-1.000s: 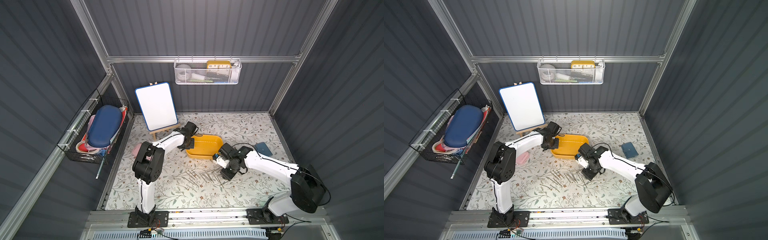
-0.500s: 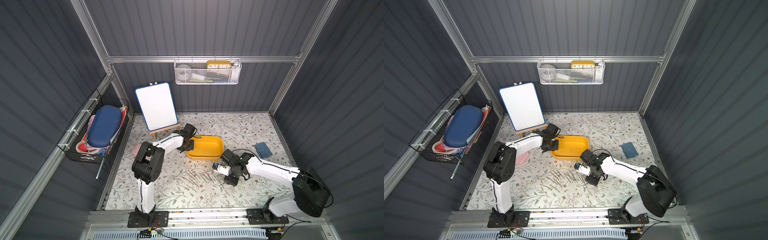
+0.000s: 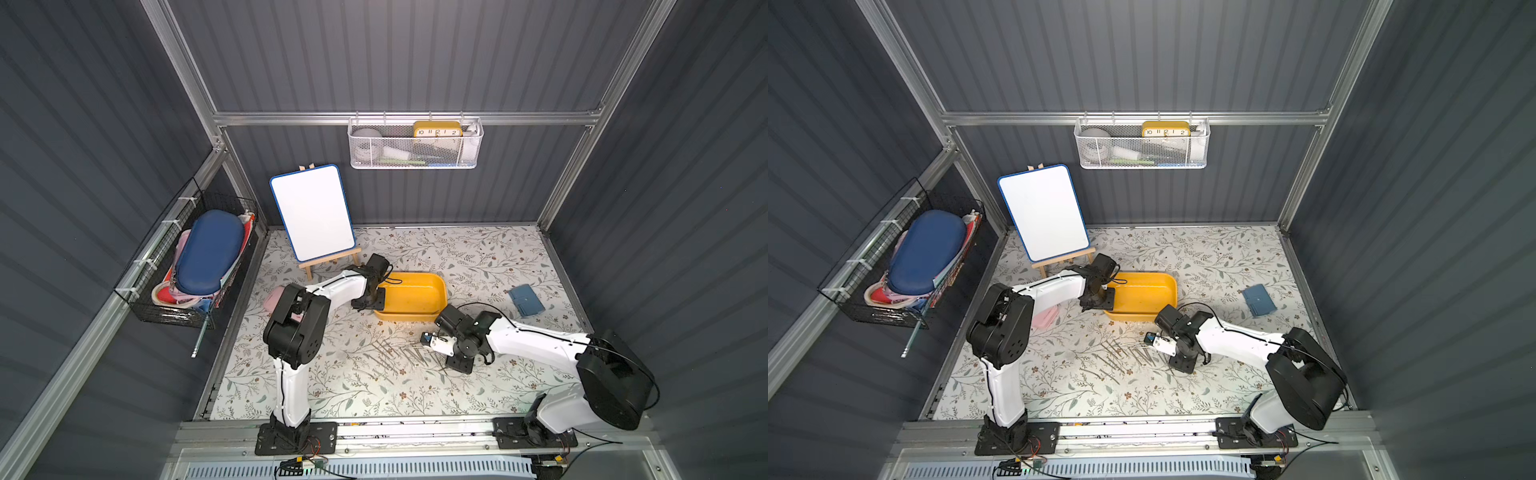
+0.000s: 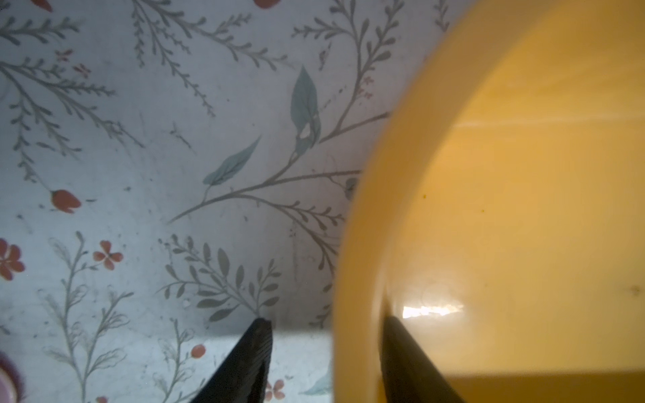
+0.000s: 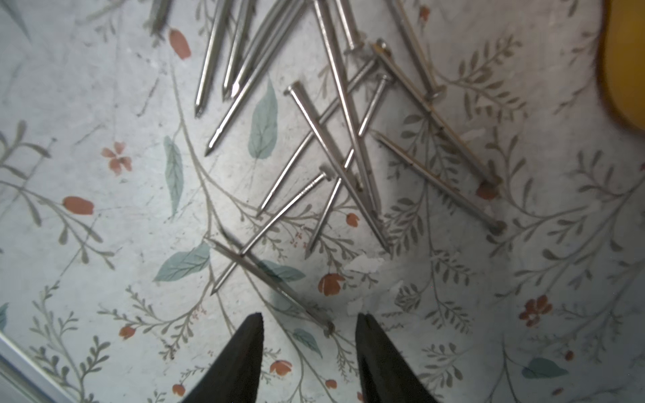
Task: Put the nails on the desktop into the storage box
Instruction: Place the storage box at the center of the board, then pick up the nail from the center of the board.
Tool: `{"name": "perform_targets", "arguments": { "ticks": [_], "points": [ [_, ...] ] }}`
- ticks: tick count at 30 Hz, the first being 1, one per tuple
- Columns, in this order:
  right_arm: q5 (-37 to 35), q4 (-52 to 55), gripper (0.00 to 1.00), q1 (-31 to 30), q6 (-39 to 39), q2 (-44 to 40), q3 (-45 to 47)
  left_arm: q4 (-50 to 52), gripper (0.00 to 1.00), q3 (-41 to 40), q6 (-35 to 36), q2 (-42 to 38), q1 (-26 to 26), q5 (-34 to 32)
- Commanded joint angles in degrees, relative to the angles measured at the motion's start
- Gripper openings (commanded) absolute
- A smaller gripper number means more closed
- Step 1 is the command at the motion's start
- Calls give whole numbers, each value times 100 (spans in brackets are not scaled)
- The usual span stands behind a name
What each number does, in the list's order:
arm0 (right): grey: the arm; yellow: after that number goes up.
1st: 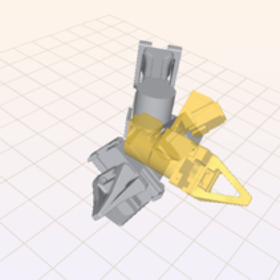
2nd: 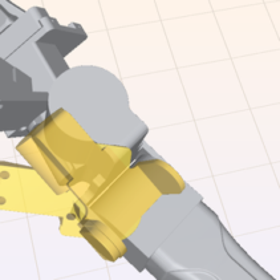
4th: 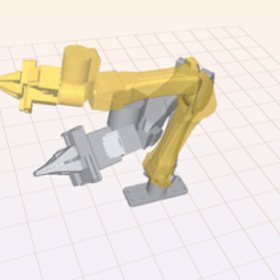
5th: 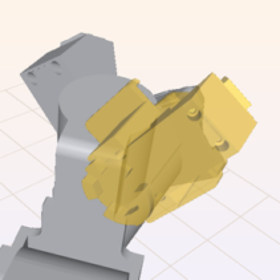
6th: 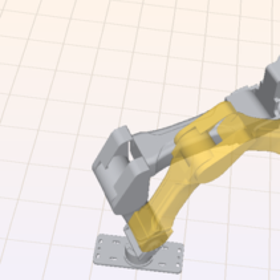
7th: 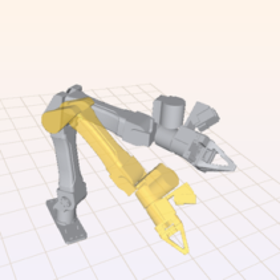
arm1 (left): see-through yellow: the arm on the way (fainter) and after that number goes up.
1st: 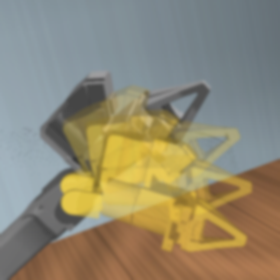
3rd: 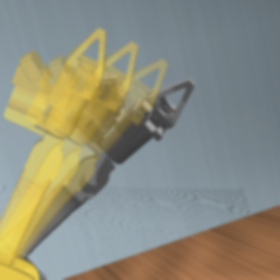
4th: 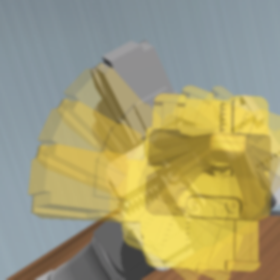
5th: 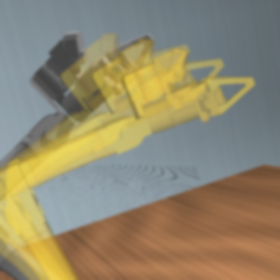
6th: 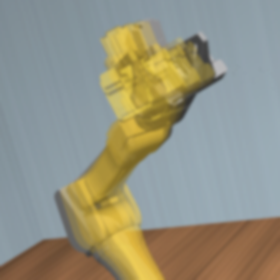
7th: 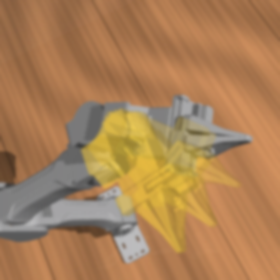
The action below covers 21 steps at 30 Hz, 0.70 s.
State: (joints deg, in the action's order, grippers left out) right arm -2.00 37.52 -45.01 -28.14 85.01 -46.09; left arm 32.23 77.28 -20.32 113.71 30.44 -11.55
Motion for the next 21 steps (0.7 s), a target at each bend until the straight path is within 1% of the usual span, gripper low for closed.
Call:
{"name": "perform_targets", "arguments": {
  "ticks": [1, 6, 12, 16, 21],
  "points": [
    [-217, -80, 47, -61, -34, -84, 154, 189, 55, 16, 43, -208, 6, 65],
    [-363, -237, 43, -139, -10, -63, 257, 205, 56, 46, 63, -247, 7, 92],
    [-601, -412, 33, -300, 65, 238, 284, 194, 57, 32, 54, -309, 7, 152],
    [-690, -405, 27, -393, 127, 278, 310, 204, 57, 45, 96, -356, 11, 168],
    [-748, -347, 23, -442, 151, 238, 315, 222, 57, 82, 107, -333, 6, 155]
  ]
}}
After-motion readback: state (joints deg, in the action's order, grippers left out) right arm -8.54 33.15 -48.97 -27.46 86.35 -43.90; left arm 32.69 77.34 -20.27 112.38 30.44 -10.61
